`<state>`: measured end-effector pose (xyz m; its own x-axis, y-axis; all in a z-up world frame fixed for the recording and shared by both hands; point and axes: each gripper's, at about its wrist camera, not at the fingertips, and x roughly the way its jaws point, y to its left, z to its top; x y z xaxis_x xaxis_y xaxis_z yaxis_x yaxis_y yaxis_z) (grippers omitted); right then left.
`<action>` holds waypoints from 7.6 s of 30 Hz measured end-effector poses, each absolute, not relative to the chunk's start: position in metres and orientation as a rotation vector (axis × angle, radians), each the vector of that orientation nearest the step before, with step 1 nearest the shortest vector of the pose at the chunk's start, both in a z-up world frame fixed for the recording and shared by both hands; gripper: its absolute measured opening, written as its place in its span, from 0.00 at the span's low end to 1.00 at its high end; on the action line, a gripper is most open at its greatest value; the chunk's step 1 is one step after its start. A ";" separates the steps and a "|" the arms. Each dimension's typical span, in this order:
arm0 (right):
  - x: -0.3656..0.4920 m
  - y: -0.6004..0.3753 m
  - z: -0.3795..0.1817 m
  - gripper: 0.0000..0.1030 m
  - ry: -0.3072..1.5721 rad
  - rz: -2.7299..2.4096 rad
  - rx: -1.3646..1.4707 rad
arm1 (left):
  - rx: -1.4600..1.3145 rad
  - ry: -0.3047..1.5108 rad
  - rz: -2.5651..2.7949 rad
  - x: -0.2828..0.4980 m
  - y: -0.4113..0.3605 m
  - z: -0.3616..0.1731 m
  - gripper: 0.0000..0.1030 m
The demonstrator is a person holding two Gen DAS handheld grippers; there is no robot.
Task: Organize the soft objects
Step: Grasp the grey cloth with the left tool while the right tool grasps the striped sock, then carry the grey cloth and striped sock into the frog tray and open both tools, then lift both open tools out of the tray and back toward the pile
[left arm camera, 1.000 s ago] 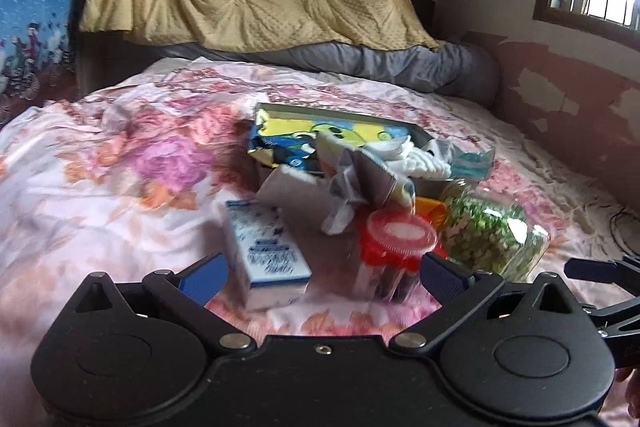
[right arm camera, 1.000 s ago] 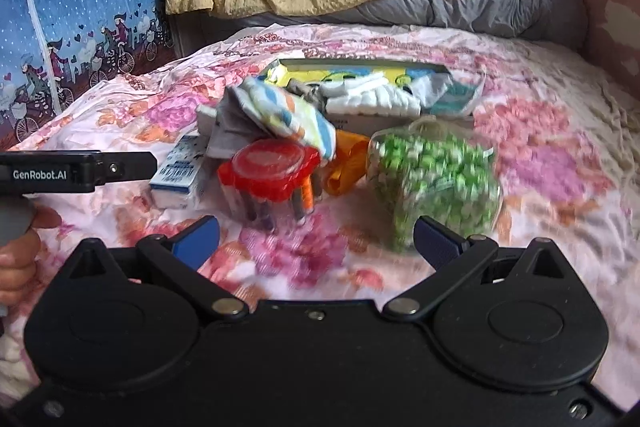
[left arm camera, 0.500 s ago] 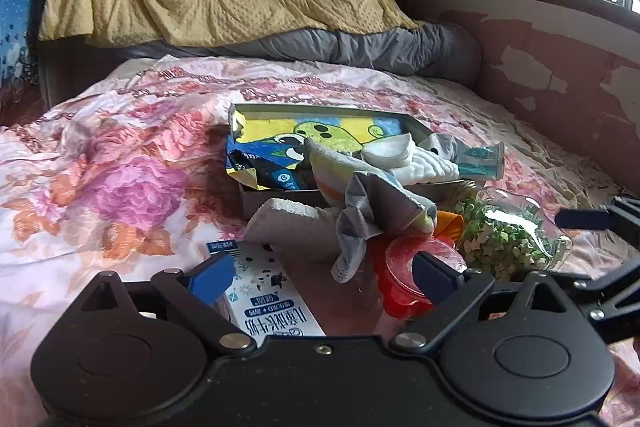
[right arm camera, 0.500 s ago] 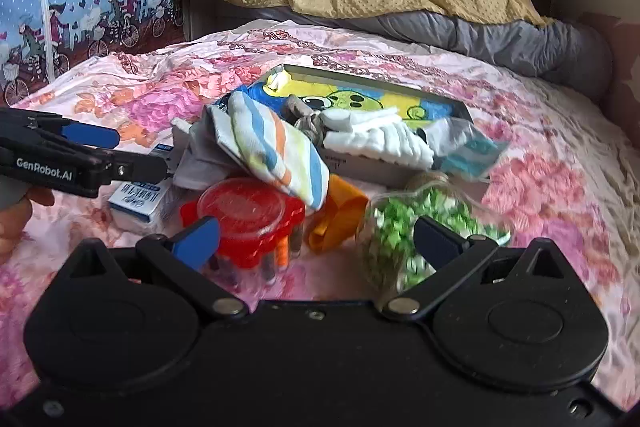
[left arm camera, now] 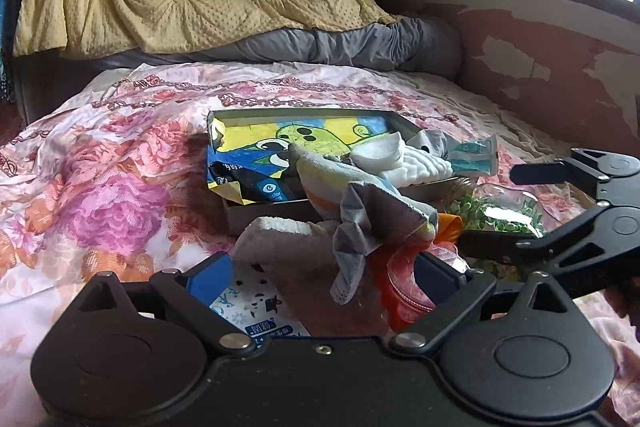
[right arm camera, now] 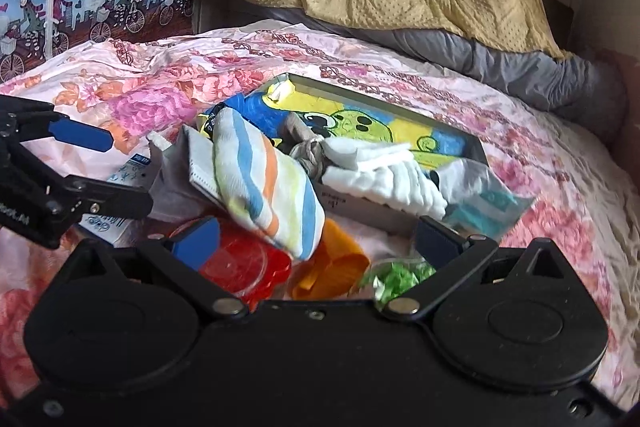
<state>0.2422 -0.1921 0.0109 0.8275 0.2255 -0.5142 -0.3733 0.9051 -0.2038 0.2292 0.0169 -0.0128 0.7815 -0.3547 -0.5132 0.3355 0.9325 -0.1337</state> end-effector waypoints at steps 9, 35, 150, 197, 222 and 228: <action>0.253 -0.179 -0.003 0.99 0.478 0.337 -0.379 | -0.038 0.586 -0.380 0.239 0.017 -0.021 0.95; 0.249 -0.160 -0.015 0.11 0.463 0.445 -0.397 | -0.171 0.640 -0.475 0.250 0.015 -0.033 0.18; 0.320 -0.217 0.076 0.63 0.371 0.213 -0.186 | -0.203 0.578 -0.141 0.327 0.032 0.034 0.27; 0.123 -0.243 0.077 1.00 0.229 0.180 0.028 | -0.101 0.257 -0.136 0.050 0.015 0.060 0.99; 0.119 -0.250 0.020 1.00 0.395 0.161 0.046 | -0.083 0.436 -0.134 0.069 0.014 0.009 0.99; 0.119 -0.245 0.011 1.00 0.427 0.179 0.030 | -0.080 0.455 -0.140 0.069 0.014 0.004 0.99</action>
<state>0.1186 -0.2449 0.0108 0.8947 0.1792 -0.4091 -0.1665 0.9838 0.0668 0.0692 0.0137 0.0042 0.8891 -0.1520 -0.4317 0.1163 0.9873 -0.1082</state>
